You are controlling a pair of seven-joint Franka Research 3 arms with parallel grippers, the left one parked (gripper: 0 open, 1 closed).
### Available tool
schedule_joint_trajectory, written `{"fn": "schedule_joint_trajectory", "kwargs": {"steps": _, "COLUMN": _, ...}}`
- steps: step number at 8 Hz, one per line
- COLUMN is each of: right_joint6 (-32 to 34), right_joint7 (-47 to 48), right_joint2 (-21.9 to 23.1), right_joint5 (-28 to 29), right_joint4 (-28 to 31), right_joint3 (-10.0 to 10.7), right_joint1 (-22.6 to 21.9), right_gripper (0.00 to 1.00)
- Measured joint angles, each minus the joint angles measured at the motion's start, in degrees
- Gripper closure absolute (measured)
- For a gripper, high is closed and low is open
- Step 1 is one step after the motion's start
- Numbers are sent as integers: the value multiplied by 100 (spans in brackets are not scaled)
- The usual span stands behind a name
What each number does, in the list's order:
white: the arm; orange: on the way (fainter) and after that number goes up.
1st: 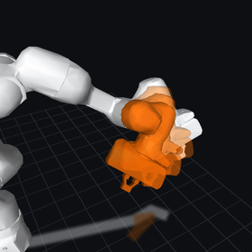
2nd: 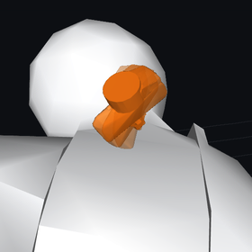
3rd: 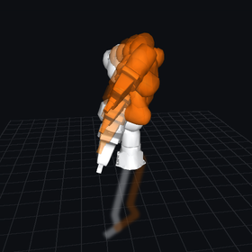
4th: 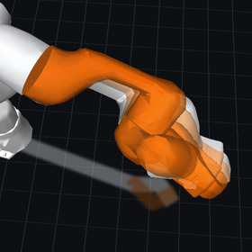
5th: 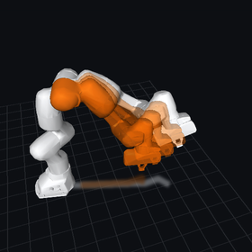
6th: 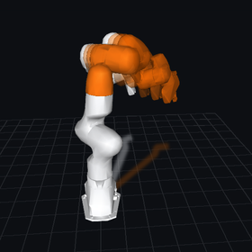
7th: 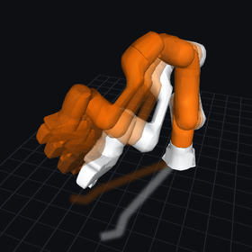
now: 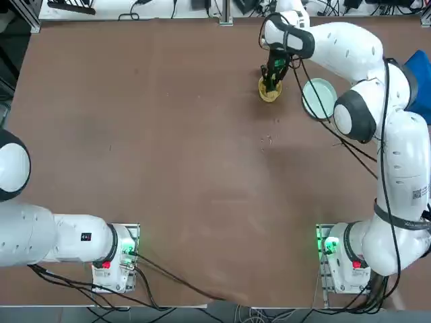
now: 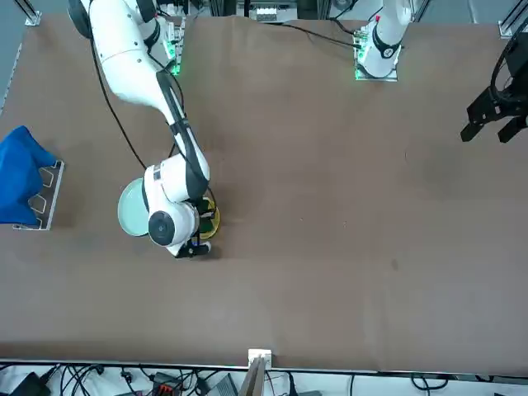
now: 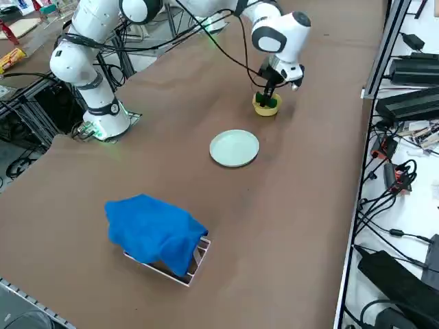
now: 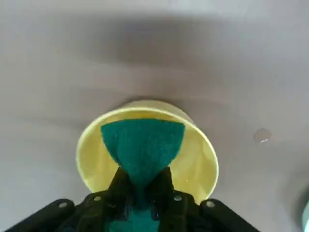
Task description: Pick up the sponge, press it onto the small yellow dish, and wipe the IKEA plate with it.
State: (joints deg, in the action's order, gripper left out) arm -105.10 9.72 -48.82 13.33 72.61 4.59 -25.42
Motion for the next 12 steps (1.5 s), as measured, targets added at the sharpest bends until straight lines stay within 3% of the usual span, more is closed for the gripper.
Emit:
{"fn": "schedule_joint_trajectory", "kwargs": {"steps": 3, "right_joint6": 18, "right_joint7": 0, "right_joint2": 517, "right_joint5": -185, "right_joint4": -4, "right_joint3": 45, "right_joint1": 0, "right_gripper": 78}}
{"fn": "schedule_joint_trajectory", "kwargs": {"steps": 5, "right_joint6": -39, "right_joint7": 0, "right_joint2": 1111, "right_joint5": -440, "right_joint4": 363, "right_joint3": 103, "right_joint1": 20, "right_gripper": 78}}
{"fn": "schedule_joint_trajectory", "kwargs": {"steps": 7, "right_joint6": -515, "right_joint7": -4, "right_joint2": 1774, "right_joint5": -762, "right_joint4": 1151, "right_joint3": 212, "right_joint1": 62, "right_gripper": 78}}
{"fn": "schedule_joint_trajectory", "kwargs": {"steps": 9, "right_joint6": -1382, "right_joint7": -392, "right_joint2": 2475, "right_joint5": -843, "right_joint4": 2374, "right_joint3": 271, "right_joint1": 289, "right_gripper": 78}}
{"fn": "schedule_joint_trajectory", "kwargs": {"steps": 12, "right_joint6": -2403, "right_joint7": -1022, "right_joint2": 3081, "right_joint5": -847, "right_joint4": 3868, "right_joint3": 294, "right_joint1": 841, "right_gripper": 78}}
